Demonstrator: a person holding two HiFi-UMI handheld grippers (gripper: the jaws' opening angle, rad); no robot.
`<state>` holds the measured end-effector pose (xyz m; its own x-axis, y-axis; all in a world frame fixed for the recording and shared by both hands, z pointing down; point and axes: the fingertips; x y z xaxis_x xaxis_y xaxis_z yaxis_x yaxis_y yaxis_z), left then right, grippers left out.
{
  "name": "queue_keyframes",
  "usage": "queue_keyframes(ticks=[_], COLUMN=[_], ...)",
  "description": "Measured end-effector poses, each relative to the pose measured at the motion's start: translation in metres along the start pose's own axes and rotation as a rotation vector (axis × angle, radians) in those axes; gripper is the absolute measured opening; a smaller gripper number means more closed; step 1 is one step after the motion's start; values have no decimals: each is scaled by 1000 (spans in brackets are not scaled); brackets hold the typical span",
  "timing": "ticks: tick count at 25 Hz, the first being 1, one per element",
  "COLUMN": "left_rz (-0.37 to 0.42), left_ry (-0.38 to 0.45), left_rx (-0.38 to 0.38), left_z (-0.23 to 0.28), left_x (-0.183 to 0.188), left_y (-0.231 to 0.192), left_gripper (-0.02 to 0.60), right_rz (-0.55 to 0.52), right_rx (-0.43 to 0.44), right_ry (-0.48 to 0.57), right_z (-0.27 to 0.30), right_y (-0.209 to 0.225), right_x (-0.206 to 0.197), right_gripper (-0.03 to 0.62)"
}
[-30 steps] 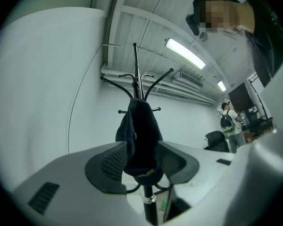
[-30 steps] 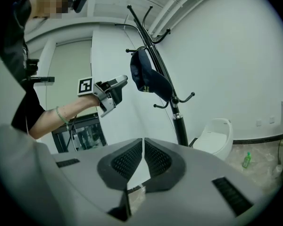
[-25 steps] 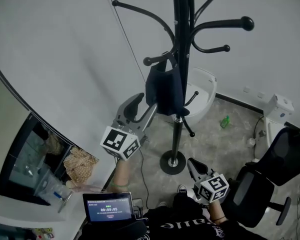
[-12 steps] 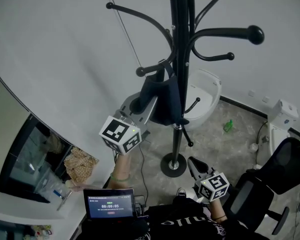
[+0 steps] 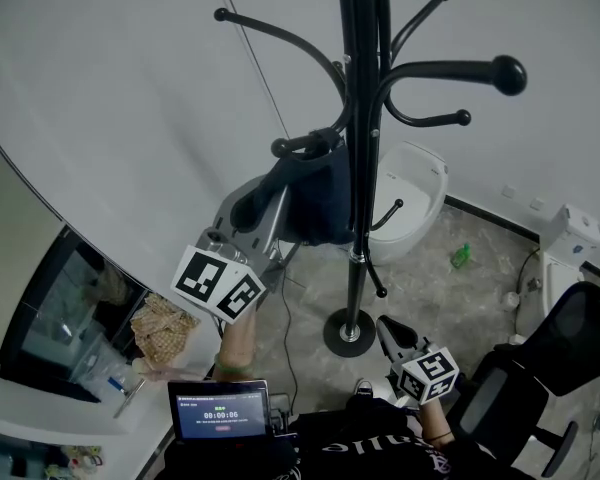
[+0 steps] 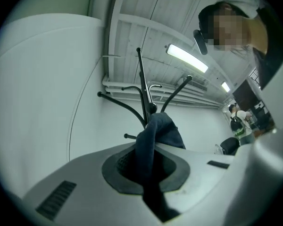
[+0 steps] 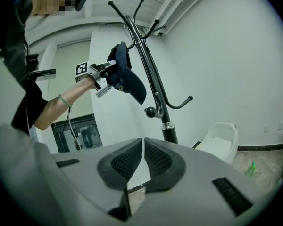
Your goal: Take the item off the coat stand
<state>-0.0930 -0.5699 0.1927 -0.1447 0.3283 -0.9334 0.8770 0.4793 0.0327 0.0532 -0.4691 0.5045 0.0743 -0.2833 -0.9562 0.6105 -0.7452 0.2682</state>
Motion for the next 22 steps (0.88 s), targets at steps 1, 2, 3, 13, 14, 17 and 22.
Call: queue_keyframes(ticks=[1,2,3,13,14,17,22], left_rz=[-6,-18,-35,-72,-63,-53,-110], left_ry=[10,22,37,105,89,30,-72], left_rx=[18,35,51,117,122,138,155], left_z=[-3,-6,-11,-67,-73,-96,-140], left_x=[4,8,13,55,53,38,3], left_y=[-4,-9,-14,-44,-44,-44,-42], left_gripper=[15,15,15,15,15,15,15], right_rz=[0,0,0,17,19,15,23], right_rx=[0,1,1,14,16,21,25], right_ry=[1,2,2,8,13,16,3], right_z=[-1,-1,-2,-8,-9,-10,-13], right_y=[-1,-3,-4,-26,-30,-44,-74], right_x=[0,0,-1,-8,-9,-11,-23], right_gripper=[18,18,18,18,18,18,18])
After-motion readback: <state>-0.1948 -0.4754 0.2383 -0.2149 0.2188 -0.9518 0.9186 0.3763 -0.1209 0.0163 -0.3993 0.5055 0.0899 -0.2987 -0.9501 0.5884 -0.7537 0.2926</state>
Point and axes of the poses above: the fingertips, and each gripper's own axes: z forward along the fingers, y to its right, x out of its top, and after that the axes turned 12 degrees about x, right-handed
